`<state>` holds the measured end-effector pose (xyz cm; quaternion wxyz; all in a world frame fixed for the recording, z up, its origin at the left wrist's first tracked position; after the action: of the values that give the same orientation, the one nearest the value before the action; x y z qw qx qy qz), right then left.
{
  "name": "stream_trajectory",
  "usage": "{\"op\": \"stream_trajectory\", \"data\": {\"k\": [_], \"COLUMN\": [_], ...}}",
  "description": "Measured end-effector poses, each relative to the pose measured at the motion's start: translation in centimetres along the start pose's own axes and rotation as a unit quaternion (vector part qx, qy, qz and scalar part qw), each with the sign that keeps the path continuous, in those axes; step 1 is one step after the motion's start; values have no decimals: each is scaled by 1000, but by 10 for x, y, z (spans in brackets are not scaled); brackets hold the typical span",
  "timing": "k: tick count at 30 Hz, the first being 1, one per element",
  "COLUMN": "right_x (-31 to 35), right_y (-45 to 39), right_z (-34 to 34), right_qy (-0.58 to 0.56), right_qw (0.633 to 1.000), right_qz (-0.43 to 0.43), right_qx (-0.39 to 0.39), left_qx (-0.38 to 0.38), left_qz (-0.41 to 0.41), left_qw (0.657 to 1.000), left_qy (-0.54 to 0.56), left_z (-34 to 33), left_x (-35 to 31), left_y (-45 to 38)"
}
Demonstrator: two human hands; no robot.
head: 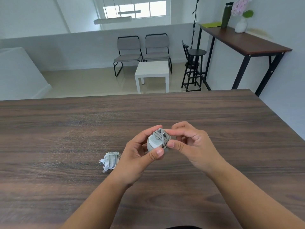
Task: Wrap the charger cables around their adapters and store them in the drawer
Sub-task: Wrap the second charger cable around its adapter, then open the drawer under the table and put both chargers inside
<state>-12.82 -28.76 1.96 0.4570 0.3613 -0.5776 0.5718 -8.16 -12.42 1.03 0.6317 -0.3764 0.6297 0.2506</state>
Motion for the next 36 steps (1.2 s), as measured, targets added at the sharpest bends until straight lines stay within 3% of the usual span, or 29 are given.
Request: {"op": "stream_trajectory", "data": {"k": [3, 12, 17, 20, 23, 27, 30, 33, 36], "right_x": [-3, -11, -23, -32, -40, -55, -66, -77, -84], "right_y": [11, 14, 25, 31, 34, 33, 30, 32, 38], "right_z": [3, -18, -33, -48, -60, -79, -90, -93, -102], "right_qy": [-73, -209, -230, -215, -214, -188, -186, -191, -144], "right_qw": [997, 973, 949, 935, 921, 921, 922, 922, 936], "right_qz": [-11, -93, -206, -275, -319, -334, -334, -331, -316], "right_qx": [-22, 37, 59, 66, 71, 70, 66, 65, 68], "left_qx": [7, -20, -62, -115, -133, -144, -138, -167, -199], "left_qz": [-1, 5, 12, -16, -77, -57, -28, 3, 47], "left_qw": [1000, 999, 993, 955, 879, 837, 871, 932, 959], "left_qy": [-1, 25, -96, -273, -451, -525, -471, -323, -194], "left_z": [-7, 4, 17, 31, 40, 45, 55, 66, 75], "left_x": [-3, -2, 6, 13, 17, 27, 31, 41, 56], "left_y": [-3, 20, 33, 47, 56, 69, 76, 86, 100]}}
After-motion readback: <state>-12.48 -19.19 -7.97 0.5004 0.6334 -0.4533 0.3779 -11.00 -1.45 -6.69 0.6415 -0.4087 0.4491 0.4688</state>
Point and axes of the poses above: each hand's wrist, its own y-axis away from the middle knuckle, its own z-axis out of the back of the hand, x = y × z, the point moved 4 cm from there along -y, towards the middle knuckle
